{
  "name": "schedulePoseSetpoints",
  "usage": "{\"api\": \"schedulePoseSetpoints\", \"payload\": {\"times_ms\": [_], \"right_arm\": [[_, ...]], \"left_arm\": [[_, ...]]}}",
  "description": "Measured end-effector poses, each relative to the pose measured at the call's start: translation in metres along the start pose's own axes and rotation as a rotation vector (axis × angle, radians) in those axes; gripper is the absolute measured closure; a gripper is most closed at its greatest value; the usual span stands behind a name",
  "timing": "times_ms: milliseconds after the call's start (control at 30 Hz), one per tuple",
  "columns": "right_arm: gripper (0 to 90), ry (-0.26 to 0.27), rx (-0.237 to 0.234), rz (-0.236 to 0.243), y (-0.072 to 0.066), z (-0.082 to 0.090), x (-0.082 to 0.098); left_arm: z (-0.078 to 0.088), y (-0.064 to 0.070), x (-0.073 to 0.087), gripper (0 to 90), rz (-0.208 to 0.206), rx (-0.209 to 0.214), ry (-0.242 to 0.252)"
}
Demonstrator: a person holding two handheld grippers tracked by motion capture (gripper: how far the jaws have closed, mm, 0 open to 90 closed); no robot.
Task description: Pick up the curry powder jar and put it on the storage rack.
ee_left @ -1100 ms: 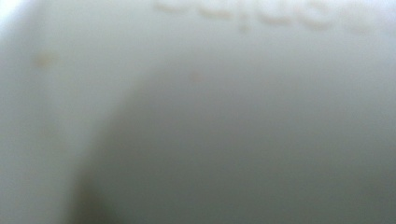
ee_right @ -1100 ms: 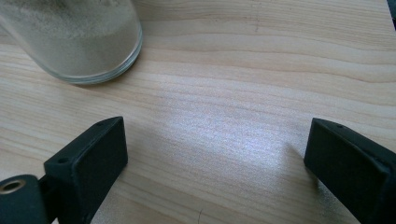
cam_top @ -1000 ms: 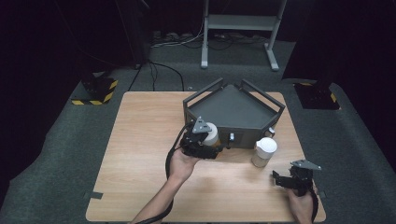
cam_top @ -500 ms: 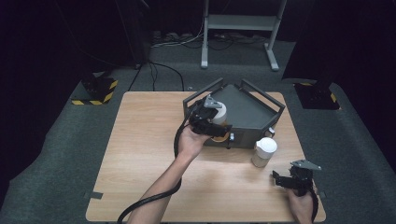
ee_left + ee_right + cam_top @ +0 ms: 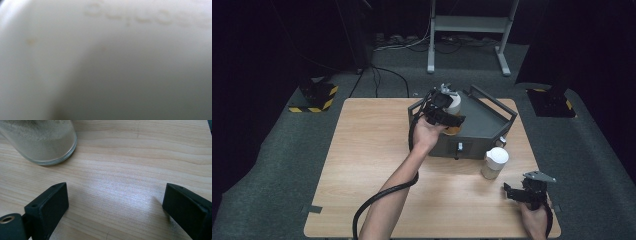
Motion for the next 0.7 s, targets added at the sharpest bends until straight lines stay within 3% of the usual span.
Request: {"api": "schedulePoseSetpoints", "payload": {"times_ms": [200,433,700], "right_arm": [[6.1,0.001,0.001,0.002,0.000,0.000,0.000],[6.2,0.000,0.001,0.000,0.000,0.000,0.000],[6.7,0.003,-0.001,0.002,0.000,0.000,0.000]], "left_arm": [[-0.015,-0.008,-0.005,31.4,0.030,-0.029,-0.015],[-0.029,-0.011,-0.008,31.5,0.035,-0.063,-0.041],[-0.037,-0.014,-0.008,31.7,0.048,-0.064,-0.058]]}}
Point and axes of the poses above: each handheld gripper's, and its own axes: z roughly backward along the jaws, x roughly out of its underside, y roughly to its right, the point moved 2 cm from there along -z, roughly forward along the jaws, and after that the axes turned 10 degrees about x, right-handed, at the moved point
